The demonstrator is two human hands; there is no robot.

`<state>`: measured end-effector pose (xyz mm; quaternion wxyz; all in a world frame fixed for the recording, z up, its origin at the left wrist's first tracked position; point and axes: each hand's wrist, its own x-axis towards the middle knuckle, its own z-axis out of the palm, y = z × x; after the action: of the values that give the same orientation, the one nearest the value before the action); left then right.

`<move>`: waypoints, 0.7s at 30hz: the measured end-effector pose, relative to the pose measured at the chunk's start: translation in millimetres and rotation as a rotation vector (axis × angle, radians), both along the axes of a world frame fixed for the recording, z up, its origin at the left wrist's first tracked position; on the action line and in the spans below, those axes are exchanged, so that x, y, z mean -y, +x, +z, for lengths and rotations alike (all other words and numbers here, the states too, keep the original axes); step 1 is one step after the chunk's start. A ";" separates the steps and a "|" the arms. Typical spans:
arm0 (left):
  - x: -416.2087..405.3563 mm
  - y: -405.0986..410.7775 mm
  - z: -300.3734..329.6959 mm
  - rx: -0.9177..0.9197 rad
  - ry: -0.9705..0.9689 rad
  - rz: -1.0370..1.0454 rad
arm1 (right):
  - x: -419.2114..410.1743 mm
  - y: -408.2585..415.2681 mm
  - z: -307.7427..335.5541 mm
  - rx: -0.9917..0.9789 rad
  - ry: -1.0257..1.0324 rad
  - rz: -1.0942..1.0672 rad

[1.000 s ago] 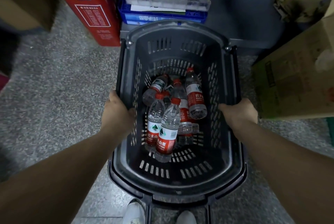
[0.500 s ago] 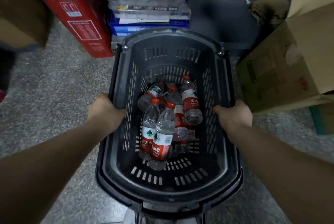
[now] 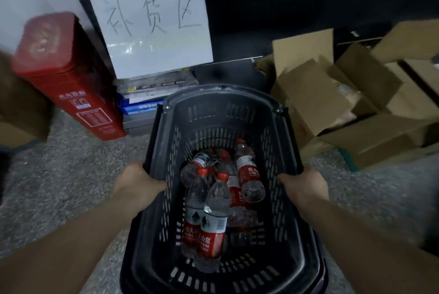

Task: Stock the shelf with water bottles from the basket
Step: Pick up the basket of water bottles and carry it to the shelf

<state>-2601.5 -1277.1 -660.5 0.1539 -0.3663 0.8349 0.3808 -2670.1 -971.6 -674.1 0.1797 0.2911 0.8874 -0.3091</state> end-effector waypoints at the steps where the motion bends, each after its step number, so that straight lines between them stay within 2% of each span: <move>1: -6.5 0.6 14.6 -0.007 0.011 -0.021 | -9.5 6.2 14.2 -0.017 -0.012 -0.014; 10: -72.2 -0.3 124.5 -0.102 0.095 -0.281 | -90.7 78.1 122.1 -0.189 -0.029 -0.244; 21: -201.2 50.8 185.0 -0.164 0.037 -0.660 | -176.8 267.1 183.1 -0.267 0.008 -0.703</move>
<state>-2550.7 -1075.9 -475.6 0.2076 -0.0416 0.9110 0.3538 -2402.9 -794.8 -491.0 -0.0556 0.5358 0.7501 -0.3837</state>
